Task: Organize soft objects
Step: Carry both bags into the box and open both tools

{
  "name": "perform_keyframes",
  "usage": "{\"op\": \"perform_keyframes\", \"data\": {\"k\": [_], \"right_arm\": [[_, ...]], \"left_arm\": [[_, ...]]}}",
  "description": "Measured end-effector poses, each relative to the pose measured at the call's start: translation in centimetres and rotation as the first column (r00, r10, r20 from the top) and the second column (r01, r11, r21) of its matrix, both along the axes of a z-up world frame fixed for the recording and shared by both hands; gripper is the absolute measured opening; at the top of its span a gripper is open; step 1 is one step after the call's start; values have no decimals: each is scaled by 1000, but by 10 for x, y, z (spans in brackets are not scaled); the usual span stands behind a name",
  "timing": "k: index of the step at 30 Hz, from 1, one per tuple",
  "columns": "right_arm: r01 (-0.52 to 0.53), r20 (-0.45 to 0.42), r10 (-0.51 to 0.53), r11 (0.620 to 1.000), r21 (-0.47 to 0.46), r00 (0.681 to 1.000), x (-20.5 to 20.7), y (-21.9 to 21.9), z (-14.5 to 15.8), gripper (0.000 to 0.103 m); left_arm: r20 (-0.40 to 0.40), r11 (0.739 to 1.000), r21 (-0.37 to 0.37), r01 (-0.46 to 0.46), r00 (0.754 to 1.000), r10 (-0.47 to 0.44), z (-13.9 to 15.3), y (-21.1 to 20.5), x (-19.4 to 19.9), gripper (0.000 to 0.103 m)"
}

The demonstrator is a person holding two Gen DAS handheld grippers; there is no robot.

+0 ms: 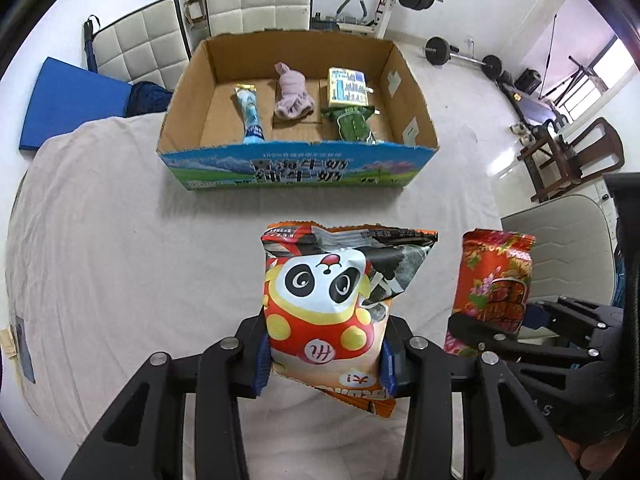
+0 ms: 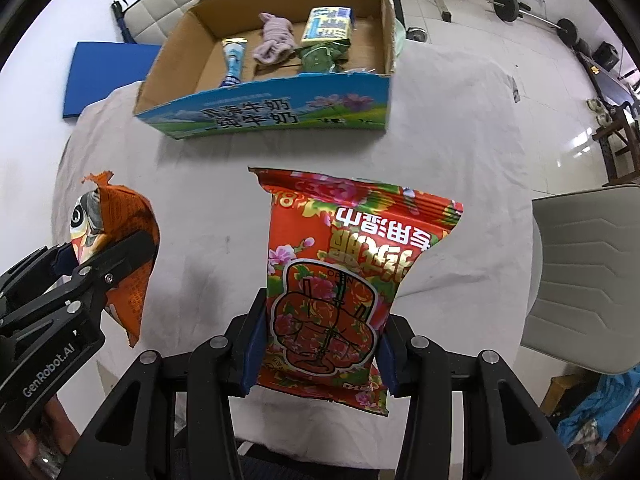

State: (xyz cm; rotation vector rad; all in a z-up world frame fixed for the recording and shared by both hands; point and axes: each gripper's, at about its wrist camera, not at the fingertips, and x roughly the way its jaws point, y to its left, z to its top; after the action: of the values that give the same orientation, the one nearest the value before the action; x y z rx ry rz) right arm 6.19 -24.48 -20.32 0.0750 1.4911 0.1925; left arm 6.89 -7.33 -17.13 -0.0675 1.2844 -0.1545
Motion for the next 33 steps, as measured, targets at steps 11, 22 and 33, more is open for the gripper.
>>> {"op": "perform_keyframes", "data": {"k": [11,22,33], "right_arm": [[-32,71,29,999,43,997,40,23,41,48],[-64,152,61,998,10,986,130,57,64,48],[-76,123,74,997,4,990,200,95,40,48]], "left_arm": [[70,999,-27,-20,997,22,35,19,47,39],[155,998,45,-51,987,44,53,47,141,39],[80,995,54,-83,994,78,12,71,207,39]]}}
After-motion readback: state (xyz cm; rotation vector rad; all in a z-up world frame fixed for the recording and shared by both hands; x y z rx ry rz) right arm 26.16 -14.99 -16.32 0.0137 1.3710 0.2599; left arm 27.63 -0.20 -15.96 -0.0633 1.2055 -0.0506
